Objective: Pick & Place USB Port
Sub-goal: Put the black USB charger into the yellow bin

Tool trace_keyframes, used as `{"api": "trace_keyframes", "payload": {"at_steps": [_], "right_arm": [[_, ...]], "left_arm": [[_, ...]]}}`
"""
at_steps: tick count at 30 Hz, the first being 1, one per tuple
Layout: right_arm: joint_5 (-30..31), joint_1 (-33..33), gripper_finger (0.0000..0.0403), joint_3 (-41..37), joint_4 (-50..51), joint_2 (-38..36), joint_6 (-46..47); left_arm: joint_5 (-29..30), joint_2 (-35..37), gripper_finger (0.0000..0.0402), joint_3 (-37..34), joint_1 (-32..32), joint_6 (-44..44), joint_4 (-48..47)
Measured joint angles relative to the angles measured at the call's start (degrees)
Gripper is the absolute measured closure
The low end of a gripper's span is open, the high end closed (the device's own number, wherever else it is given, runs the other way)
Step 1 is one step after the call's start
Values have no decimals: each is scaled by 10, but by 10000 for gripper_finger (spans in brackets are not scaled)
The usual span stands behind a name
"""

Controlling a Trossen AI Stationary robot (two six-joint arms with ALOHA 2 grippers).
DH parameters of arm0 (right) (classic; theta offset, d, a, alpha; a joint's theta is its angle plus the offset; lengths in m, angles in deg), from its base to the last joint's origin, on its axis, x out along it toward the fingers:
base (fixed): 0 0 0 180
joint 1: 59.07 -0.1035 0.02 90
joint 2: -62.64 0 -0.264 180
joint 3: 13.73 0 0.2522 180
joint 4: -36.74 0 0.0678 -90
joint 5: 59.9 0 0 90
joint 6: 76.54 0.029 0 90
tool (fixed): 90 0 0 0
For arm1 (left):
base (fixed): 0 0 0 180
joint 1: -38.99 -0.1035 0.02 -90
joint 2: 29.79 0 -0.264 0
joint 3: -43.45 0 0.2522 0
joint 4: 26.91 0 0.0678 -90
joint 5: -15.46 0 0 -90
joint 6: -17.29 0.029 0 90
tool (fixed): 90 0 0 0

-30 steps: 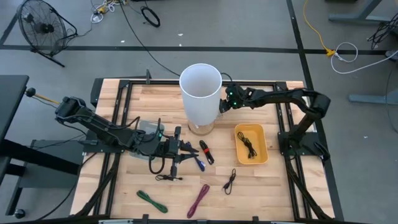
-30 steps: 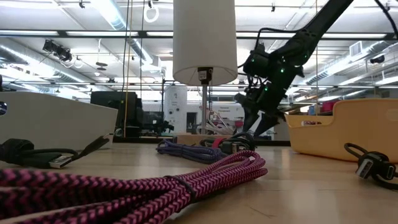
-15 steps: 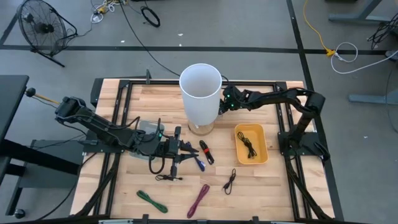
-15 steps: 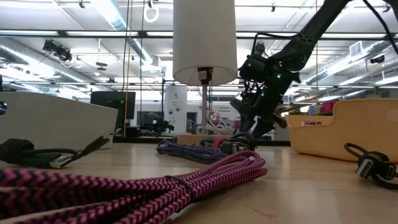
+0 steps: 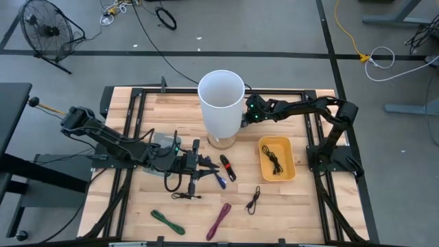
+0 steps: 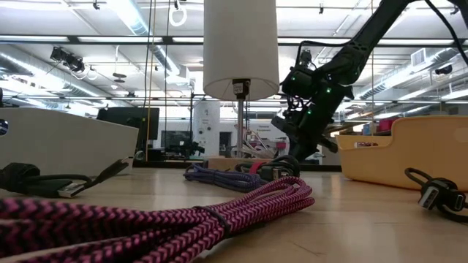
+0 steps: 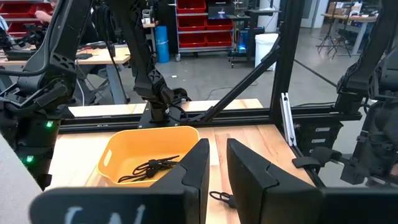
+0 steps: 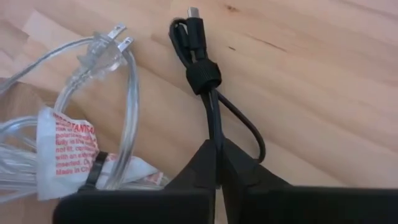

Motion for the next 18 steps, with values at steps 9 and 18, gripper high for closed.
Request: {"api": "trace_keyframes", "payload": {"at_steps": [9, 18], "right_arm": [[25, 0, 401, 32, 88, -51, -9], [36, -31, 402, 106, 329, -172, -16]], "left_arm": [[0, 0, 342, 0, 0, 0, 0], [0, 0, 342, 0, 0, 0, -5]]}}
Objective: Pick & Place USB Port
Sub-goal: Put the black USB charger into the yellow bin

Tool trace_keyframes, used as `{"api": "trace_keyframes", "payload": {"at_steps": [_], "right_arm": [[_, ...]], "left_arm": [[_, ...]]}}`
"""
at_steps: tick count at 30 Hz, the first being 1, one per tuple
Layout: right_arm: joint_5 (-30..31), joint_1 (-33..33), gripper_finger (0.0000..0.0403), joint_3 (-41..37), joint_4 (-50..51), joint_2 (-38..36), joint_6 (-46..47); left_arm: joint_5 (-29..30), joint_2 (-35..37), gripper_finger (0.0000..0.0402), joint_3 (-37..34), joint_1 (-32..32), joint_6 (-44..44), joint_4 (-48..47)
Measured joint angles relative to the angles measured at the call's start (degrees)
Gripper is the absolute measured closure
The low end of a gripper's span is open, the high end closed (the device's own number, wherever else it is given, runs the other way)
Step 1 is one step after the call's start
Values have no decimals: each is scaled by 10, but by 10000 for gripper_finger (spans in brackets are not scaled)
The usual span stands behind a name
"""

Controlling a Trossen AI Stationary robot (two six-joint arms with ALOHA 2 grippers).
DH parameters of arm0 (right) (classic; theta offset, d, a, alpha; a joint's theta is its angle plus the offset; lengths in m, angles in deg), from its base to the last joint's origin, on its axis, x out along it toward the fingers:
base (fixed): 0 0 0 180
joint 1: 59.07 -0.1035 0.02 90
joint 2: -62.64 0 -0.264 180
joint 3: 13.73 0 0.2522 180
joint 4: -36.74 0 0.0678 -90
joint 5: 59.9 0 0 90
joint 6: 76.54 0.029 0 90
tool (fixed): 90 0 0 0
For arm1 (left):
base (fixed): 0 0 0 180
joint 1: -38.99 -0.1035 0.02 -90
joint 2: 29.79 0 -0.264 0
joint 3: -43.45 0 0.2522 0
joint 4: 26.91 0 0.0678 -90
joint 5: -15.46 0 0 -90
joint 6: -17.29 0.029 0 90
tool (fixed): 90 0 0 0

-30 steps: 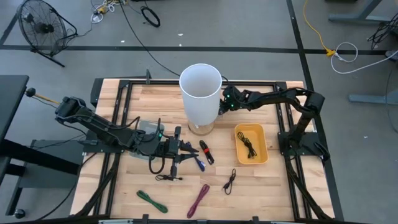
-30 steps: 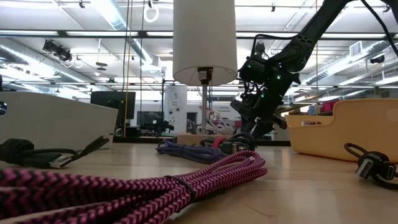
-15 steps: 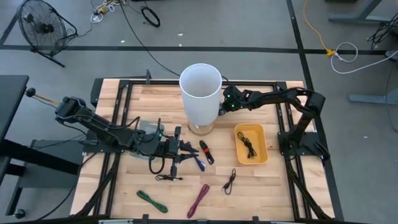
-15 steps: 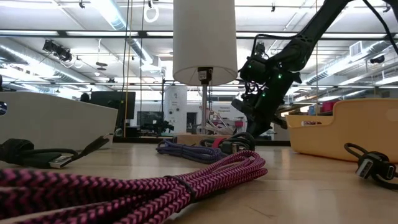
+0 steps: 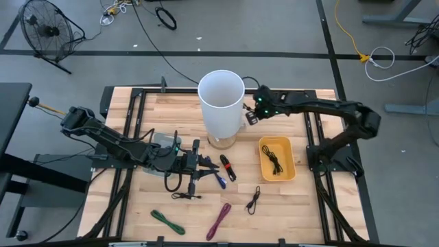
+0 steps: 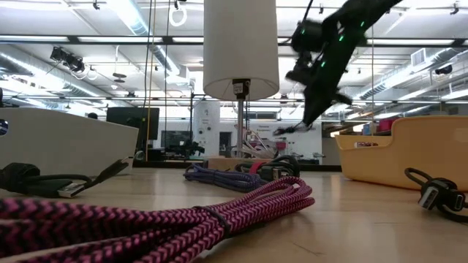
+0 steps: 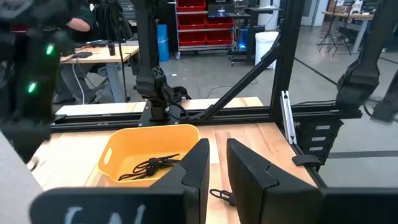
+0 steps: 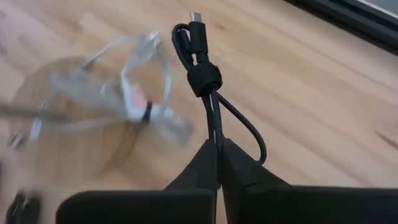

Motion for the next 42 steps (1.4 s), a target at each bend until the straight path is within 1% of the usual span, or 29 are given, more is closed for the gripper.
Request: {"api": "trace_keyframes", "payload": {"at_steps": [5, 10, 13, 17, 19, 24, 28, 32, 34, 37, 42], "right_arm": [[-19, -44, 402, 10, 151, -89, 34], [-39, -120, 403, 10, 294, -168, 118], [-50, -181, 403, 10, 344, -201, 186], [-66, -275, 403, 10, 376, -224, 280], [-71, -323, 403, 10, 381, -224, 331], [-77, -430, 403, 10, 382, -208, 417], [-30, -486, 403, 10, 382, -194, 465], [24, -517, 403, 10, 398, -172, 493], [41, -527, 403, 10, 400, -155, 499], [49, -530, 403, 10, 415, -127, 502], [44, -530, 403, 10, 425, -95, 500]], "left_arm": [[0, 0, 342, 0, 0, 0, 0], [0, 0, 342, 0, 0, 0, 0], [0, 0, 342, 0, 0, 0, 0], [0, 0, 342, 0, 0, 0, 0], [0, 0, 342, 0, 0, 0, 0], [0, 0, 342, 0, 0, 0, 0], [0, 0, 342, 0, 0, 0, 0], [0, 0, 342, 0, 0, 0, 0], [0, 0, 342, 0, 0, 0, 0], [0, 0, 342, 0, 0, 0, 0], [0, 0, 342, 0, 0, 0, -2]]}}
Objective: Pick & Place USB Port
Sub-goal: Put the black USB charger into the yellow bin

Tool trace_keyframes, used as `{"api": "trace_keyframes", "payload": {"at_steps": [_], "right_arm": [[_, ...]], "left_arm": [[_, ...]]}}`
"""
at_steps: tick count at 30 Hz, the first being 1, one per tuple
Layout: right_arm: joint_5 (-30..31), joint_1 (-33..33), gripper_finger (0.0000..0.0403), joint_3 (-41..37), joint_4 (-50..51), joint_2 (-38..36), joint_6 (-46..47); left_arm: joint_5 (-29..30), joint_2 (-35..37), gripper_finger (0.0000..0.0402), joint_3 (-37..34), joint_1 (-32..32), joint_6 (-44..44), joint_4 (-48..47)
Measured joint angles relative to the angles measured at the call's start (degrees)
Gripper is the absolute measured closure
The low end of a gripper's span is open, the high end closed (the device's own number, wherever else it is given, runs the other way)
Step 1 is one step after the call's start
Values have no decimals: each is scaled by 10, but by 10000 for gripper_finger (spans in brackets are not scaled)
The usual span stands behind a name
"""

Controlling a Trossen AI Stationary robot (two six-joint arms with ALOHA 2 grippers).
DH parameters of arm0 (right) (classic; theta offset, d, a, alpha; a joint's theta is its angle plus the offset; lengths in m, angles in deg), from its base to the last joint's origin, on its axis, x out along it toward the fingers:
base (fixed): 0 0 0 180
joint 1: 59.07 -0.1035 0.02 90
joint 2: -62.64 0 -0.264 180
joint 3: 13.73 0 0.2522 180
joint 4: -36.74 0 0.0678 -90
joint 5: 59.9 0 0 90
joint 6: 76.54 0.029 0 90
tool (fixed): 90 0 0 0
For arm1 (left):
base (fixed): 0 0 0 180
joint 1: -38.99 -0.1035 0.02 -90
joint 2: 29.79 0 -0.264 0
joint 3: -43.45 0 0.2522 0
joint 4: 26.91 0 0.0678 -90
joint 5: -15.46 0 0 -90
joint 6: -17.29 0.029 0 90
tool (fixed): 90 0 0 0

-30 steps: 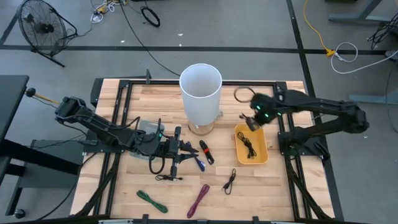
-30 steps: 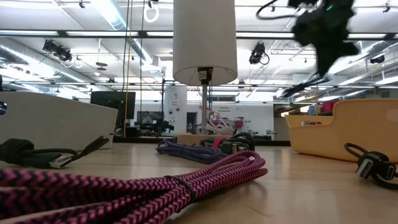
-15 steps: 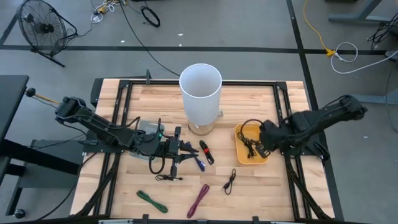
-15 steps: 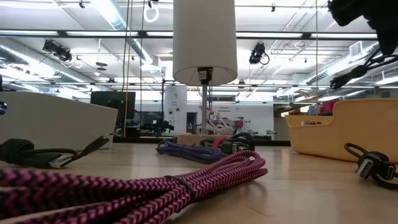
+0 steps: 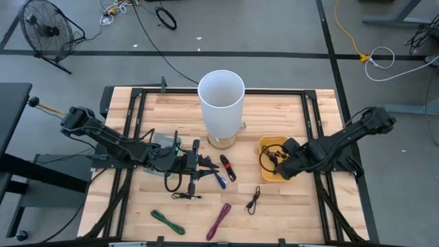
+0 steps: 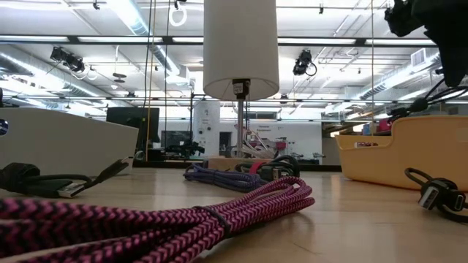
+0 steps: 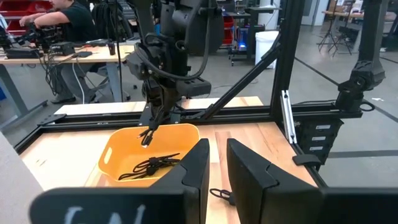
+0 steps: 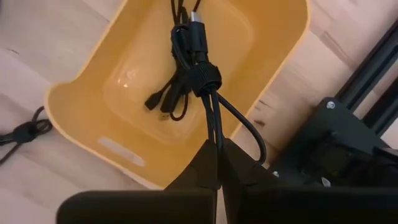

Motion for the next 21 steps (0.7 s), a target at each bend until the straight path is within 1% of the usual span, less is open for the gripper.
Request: {"api": "trace_keyframes", "payload": {"at_steps": [4, 6, 11, 15, 18, 21], "right_arm": [[7, 0, 402, 0, -1, 6, -1], [7, 0, 395, 0, -2, 6, -4], [8, 0, 350, 0, -14, 6, -7], [8, 0, 315, 0, -41, 6, -33], [8, 0, 295, 0, -65, 6, -50], [7, 0, 283, 0, -94, 6, -77]], "left_arm": [[0, 0, 342, 0, 0, 0, -1], [0, 0, 342, 0, 0, 0, -2], [0, 0, 342, 0, 0, 0, -3], [0, 0, 342, 0, 0, 0, -3], [0, 0, 342, 0, 0, 0, -2], [0, 0, 342, 0, 0, 0, -2]]}}
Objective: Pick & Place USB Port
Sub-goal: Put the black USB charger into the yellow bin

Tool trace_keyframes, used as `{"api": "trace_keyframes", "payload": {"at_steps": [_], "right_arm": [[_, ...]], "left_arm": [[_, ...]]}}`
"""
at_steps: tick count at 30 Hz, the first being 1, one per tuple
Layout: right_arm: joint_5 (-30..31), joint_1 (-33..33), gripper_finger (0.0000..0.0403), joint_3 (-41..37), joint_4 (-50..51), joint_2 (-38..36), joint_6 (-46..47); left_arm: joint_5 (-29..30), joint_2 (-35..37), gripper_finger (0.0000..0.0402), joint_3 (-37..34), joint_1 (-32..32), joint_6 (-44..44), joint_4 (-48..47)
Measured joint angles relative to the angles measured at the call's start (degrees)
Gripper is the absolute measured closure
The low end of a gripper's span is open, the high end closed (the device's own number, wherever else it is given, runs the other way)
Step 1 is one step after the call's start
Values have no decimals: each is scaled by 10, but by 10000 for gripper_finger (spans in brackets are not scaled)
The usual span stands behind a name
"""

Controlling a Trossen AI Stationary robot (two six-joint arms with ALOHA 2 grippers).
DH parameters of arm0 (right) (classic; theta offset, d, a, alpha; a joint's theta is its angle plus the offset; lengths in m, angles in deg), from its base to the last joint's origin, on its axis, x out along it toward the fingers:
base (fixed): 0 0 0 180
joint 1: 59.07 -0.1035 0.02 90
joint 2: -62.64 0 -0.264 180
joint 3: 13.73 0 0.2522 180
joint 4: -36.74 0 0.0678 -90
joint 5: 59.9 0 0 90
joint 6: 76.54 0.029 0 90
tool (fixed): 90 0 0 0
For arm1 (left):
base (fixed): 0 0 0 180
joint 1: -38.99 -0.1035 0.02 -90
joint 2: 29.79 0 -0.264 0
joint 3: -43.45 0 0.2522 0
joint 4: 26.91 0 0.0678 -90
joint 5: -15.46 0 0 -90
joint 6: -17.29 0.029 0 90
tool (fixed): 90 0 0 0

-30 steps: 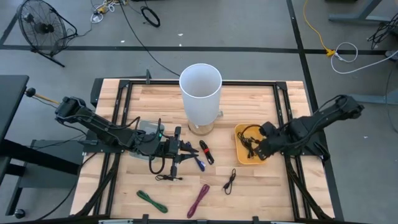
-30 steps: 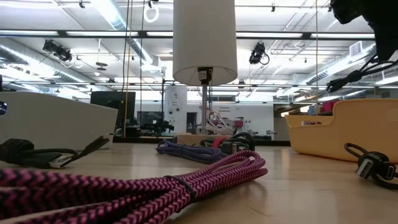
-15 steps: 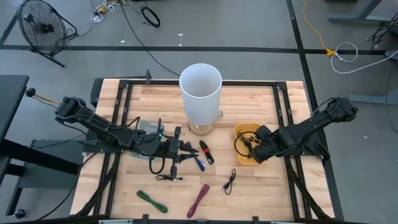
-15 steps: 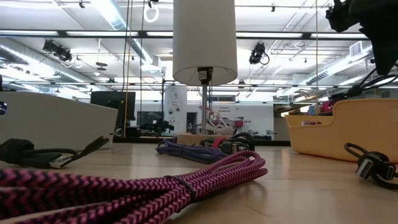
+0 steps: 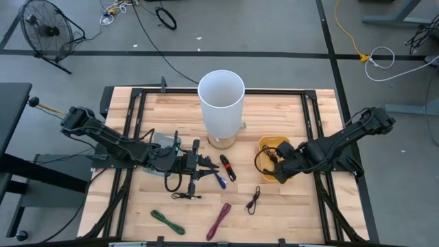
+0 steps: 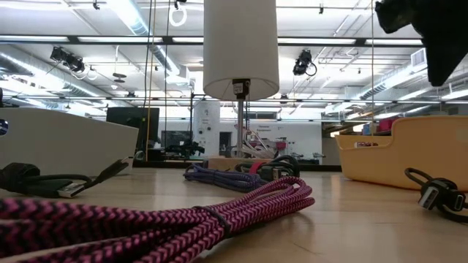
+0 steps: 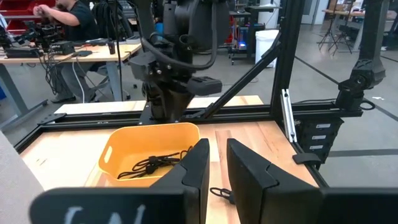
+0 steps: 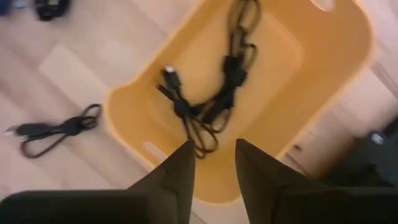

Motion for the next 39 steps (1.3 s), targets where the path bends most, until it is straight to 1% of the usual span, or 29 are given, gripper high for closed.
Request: {"api": "trace_keyframes", "payload": {"at_steps": [6, 10, 14, 16, 19, 21, 24, 30, 33, 37, 39], "right_arm": [[-44, 0, 279, 0, -99, 0, -53], [-72, -11, 282, 0, -212, 1, -82], [-71, -41, 284, 0, -340, 17, -125], [-57, -59, 284, 0, -396, 34, -140], [-32, -76, 284, 0, -446, 71, -156], [-13, -78, 284, 0, -451, 99, -154], [-8, -57, 284, 0, -455, 139, -152], [-84, 16, 284, 0, -530, 202, -218], [-109, 55, 284, 0, -519, 217, -255], [-104, 98, 284, 0, -499, 221, -269], [-100, 112, 284, 0, -506, 221, -277]], "left_arm": [[0, 0, 342, 0, 0, 0, 0], [0, 0, 342, 0, 0, 0, 0], [0, 0, 342, 0, 0, 0, 0], [0, 0, 342, 0, 0, 0, -1], [0, 0, 342, 0, 0, 0, -1], [0, 0, 342, 0, 0, 0, 0], [0, 0, 342, 0, 0, 0, 0], [0, 0, 342, 0, 0, 0, 0], [0, 0, 342, 0, 0, 0, 0], [1, 0, 342, 0, 0, 0, -2], [2, 0, 342, 0, 0, 0, -3]]}}
